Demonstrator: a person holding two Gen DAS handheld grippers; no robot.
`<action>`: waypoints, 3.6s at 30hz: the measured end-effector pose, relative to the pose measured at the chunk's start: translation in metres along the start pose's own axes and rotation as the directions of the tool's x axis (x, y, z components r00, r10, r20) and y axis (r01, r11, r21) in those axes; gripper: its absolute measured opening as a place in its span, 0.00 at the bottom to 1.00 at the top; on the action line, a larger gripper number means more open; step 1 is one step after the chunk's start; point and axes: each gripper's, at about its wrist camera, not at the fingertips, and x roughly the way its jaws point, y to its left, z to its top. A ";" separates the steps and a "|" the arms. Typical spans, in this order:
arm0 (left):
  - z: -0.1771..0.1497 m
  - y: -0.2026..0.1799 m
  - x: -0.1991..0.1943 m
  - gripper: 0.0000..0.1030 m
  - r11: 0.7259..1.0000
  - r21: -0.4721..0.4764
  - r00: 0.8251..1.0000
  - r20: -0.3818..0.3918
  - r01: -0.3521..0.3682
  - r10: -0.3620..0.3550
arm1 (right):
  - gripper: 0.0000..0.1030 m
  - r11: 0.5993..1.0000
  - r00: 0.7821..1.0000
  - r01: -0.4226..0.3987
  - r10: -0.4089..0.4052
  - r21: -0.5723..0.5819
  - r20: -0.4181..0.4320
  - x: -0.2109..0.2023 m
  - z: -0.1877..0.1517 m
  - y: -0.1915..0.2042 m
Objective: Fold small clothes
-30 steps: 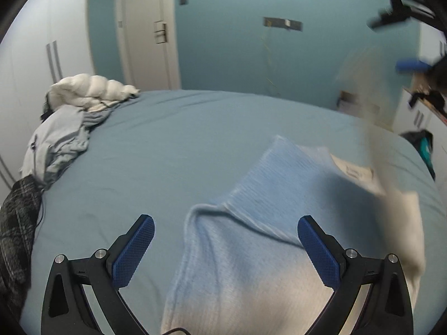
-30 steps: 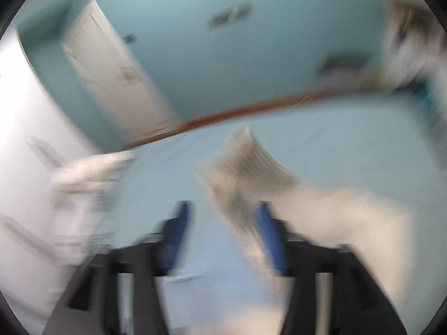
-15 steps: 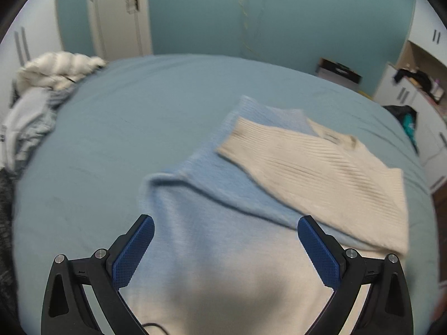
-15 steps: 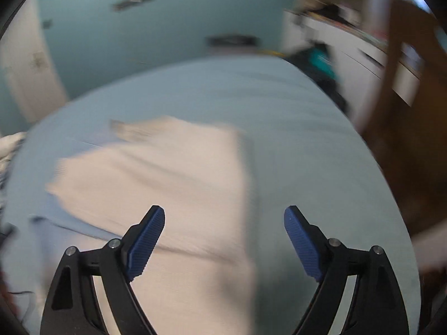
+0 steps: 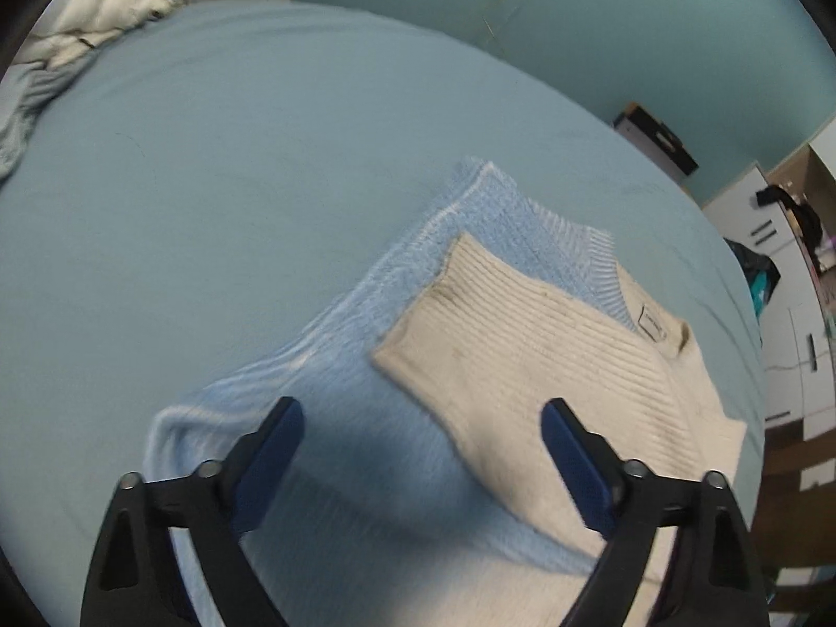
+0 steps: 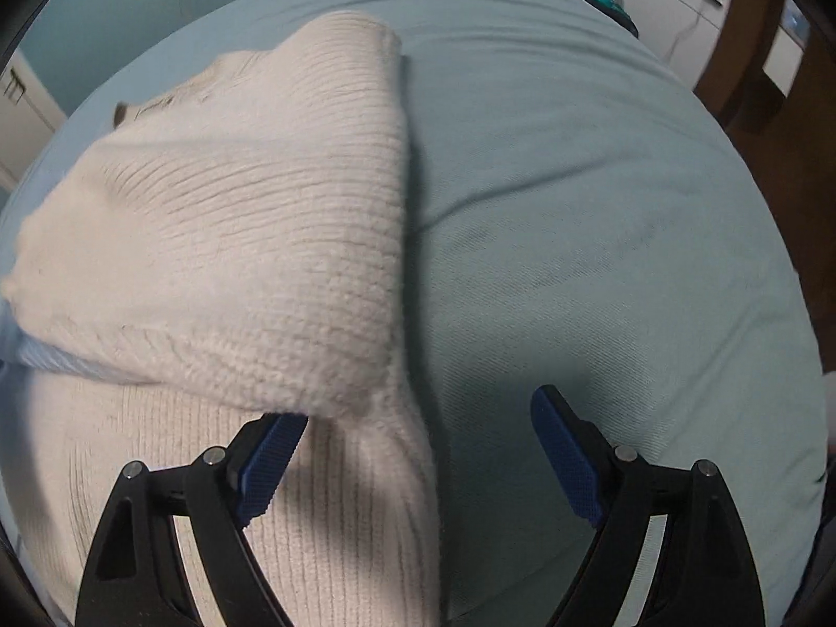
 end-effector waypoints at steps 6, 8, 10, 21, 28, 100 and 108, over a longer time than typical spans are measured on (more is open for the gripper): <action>-0.001 -0.029 0.049 0.84 0.976 0.165 0.989 -0.023 -0.142 0.147 | 0.83 0.999 0.999 0.027 -0.025 -0.035 0.038 -0.008 -0.006 0.033; -0.002 -0.027 0.064 0.60 0.976 0.139 0.984 -0.042 -0.167 0.175 | 0.83 0.998 0.999 0.036 -0.034 -0.061 0.042 -0.010 -0.005 0.053; -0.005 -0.027 0.067 0.37 0.985 0.134 0.992 -0.052 -0.109 0.116 | 0.83 0.996 0.998 0.045 -0.041 -0.081 0.057 -0.009 -0.004 0.064; -0.009 -0.043 -0.034 0.07 0.997 0.057 0.992 0.116 0.051 -0.057 | 0.83 0.998 0.990 0.018 -0.009 -0.061 0.141 -0.030 -0.011 0.077; -0.008 0.005 0.019 0.08 0.998 -0.054 0.999 -0.032 -0.013 0.011 | 0.83 0.996 0.990 -0.063 0.070 -0.055 0.122 -0.052 -0.032 0.033; -0.131 -0.077 -0.068 1.00 0.808 0.504 0.950 0.219 -0.304 0.221 | 0.73 0.945 0.947 -0.267 0.294 -0.190 0.130 -0.120 -0.158 0.082; -0.162 -0.036 -0.093 1.00 0.840 0.420 0.935 0.237 -0.344 0.264 | 0.92 0.964 0.948 -0.255 0.264 -0.072 0.178 -0.140 -0.178 0.057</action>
